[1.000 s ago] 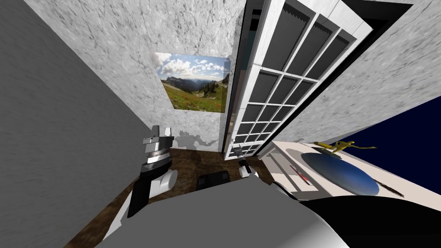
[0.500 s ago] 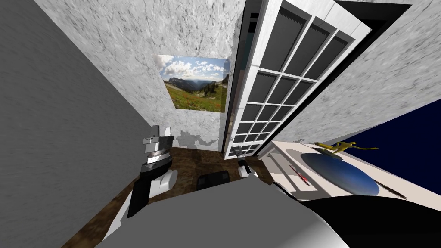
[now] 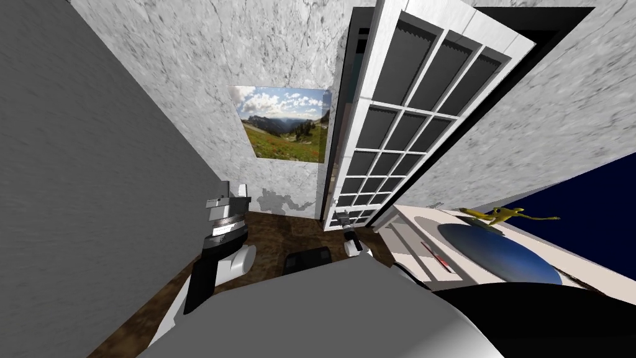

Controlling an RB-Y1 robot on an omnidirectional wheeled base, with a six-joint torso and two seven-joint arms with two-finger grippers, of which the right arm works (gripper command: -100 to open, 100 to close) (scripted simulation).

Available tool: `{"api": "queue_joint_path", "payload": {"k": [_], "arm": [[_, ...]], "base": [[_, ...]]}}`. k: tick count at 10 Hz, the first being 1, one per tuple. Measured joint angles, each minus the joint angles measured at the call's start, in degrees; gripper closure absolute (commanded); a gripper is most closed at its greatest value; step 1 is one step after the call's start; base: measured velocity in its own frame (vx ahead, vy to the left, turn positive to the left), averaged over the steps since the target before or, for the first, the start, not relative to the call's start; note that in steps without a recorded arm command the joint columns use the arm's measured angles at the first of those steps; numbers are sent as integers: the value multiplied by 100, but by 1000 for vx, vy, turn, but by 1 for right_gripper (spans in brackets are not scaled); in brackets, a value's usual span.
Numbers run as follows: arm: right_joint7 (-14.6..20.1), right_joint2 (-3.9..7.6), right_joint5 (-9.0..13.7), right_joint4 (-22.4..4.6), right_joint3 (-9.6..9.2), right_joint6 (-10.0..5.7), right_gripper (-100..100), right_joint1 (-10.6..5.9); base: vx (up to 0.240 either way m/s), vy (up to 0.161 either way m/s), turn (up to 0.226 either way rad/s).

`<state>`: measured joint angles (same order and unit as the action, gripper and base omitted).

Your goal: Pull the door open

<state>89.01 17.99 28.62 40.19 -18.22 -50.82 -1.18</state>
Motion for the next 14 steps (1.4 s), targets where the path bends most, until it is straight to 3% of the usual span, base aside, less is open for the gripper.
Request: {"api": "queue_joint_path", "payload": {"k": [5, 6, 12, 14], "arm": [[329, 351, 161, -119, 196, -241, -100, 229], [339, 360, 165, -115, 203, -250, 100, 233], [328, 364, 166, -132, 205, -227, 100, 237], [486, 497, 112, -157, 103, -367, 100, 282]], "base": [[202, 36, 125], [-12, 2, -18], [-35, -8, 21], [-210, -74, 135]]}}
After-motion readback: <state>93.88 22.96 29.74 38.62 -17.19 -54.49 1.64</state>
